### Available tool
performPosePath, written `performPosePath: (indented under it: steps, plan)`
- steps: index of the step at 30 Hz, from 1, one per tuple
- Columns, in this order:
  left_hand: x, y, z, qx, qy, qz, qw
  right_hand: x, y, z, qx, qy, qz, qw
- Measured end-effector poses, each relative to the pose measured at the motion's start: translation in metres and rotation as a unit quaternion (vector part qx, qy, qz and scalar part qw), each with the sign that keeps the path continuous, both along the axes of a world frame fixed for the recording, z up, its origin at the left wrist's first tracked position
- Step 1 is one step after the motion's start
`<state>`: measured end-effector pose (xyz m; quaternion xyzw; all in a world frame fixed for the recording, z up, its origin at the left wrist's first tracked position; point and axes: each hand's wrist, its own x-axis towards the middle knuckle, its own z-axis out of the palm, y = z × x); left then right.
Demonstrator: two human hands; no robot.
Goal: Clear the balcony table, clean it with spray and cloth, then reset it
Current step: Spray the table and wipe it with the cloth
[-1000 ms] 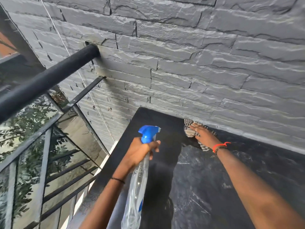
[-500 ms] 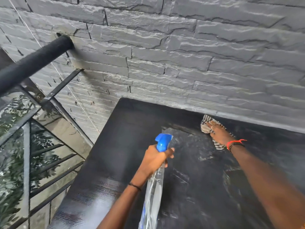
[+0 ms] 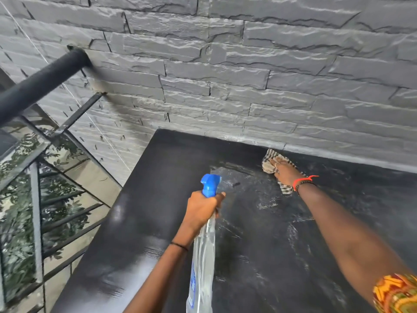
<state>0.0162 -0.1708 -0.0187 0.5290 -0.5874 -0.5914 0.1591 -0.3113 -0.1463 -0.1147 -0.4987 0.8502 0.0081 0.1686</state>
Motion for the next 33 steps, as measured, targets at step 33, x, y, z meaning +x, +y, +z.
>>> performPosePath:
  steps: [33]
  plan:
    - [0.048,0.119,-0.006,0.02,-0.104,0.06,0.993,0.013,0.013,0.004,-0.002,-0.016,0.034,0.999]
